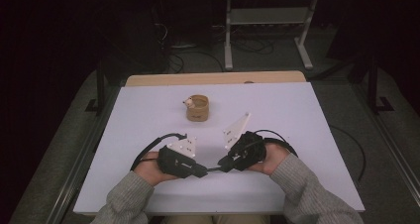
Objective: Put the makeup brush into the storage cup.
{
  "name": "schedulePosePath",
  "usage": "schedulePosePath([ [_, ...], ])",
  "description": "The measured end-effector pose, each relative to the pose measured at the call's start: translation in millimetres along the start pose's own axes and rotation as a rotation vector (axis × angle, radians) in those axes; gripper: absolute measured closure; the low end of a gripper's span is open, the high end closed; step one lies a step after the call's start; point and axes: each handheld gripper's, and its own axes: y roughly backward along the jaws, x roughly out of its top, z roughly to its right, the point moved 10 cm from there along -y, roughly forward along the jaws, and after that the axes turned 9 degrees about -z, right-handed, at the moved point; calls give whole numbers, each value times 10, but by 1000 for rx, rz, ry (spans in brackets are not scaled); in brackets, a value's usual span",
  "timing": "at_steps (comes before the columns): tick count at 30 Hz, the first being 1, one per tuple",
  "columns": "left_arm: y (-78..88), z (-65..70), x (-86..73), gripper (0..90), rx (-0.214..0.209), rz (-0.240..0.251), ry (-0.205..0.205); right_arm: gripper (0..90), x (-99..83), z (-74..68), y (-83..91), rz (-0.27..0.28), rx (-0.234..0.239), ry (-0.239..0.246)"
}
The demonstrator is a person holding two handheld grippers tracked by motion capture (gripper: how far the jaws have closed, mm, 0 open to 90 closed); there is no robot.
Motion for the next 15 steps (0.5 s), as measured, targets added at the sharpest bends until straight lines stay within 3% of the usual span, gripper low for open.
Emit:
schedulePosePath([
  [4,4,-7,-29,838,6,10,0,710,-5,50,20,91,-12,6],
  [8,14,-8,-28,837,3,16,2,721,-46,48,4,88,-6,-4],
  [10,21,-23,-14,837,10,27,-2,799,-59,42,-1,89,13,2],
  [15,-16,7,-15,829,-24,7,2,827,-72,25,-11,68,30,14],
])
